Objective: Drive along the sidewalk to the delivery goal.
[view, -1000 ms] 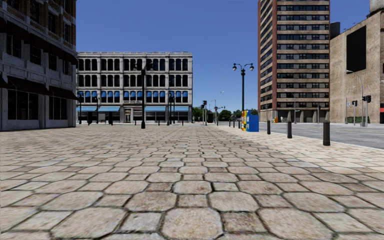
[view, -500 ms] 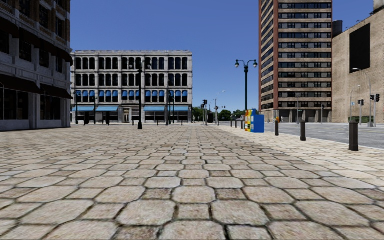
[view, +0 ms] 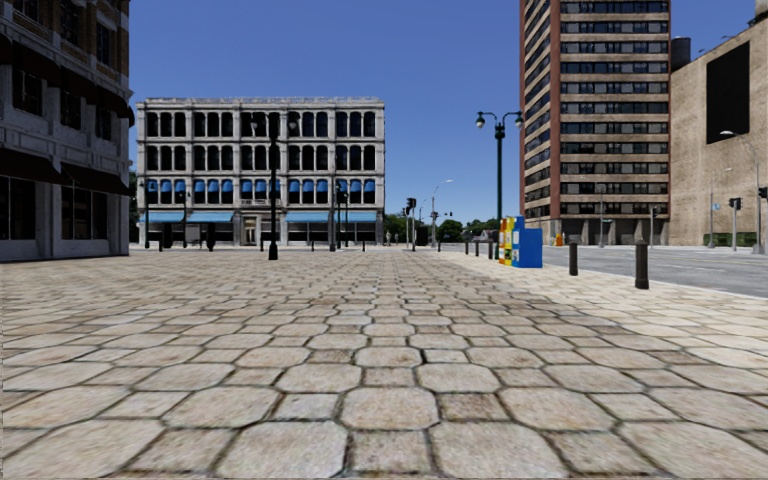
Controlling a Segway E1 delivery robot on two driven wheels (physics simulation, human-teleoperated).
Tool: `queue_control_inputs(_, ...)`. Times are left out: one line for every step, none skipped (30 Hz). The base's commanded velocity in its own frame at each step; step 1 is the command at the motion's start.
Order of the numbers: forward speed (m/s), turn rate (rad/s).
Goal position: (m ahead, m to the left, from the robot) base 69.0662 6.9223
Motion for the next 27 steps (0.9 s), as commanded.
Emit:
queue_control_inputs(2.0, -0.03)
queue_control_inputs(2.0, -0.03)
queue_control_inputs(2.0, -0.03)
queue_control_inputs(2.0, -0.03)
queue_control_inputs(2.0, -0.03)
queue_control_inputs(2.0, -0.03)
queue_control_inputs(2.0, -0.03)
queue_control_inputs(2.0, -0.03)
queue_control_inputs(2.0, -0.03)
queue_control_inputs(2.0, -0.03)
queue_control_inputs(2.0, -0.03)
queue_control_inputs(2.0, -0.03)
queue_control_inputs(2.0, -0.03)
queue_control_inputs(2.0, -0.03)
queue_control_inputs(2.0, -0.03)
queue_control_inputs(2.0, -0.03)
queue_control_inputs(2.0, -0.03)
queue_control_inputs(2.0, -0.03)
queue_control_inputs(2.0, -0.03)
queue_control_inputs(2.0, -0.03)
queue_control_inputs(2.0, -0.03)
queue_control_inputs(2.0, -0.03)
queue_control_inputs(2.0, -0.03)
queue_control_inputs(2.0, -0.03)
queue_control_inputs(2.0, -0.03)
queue_control_inputs(2.0, -0.03)
queue_control_inputs(2.0, -0.03)
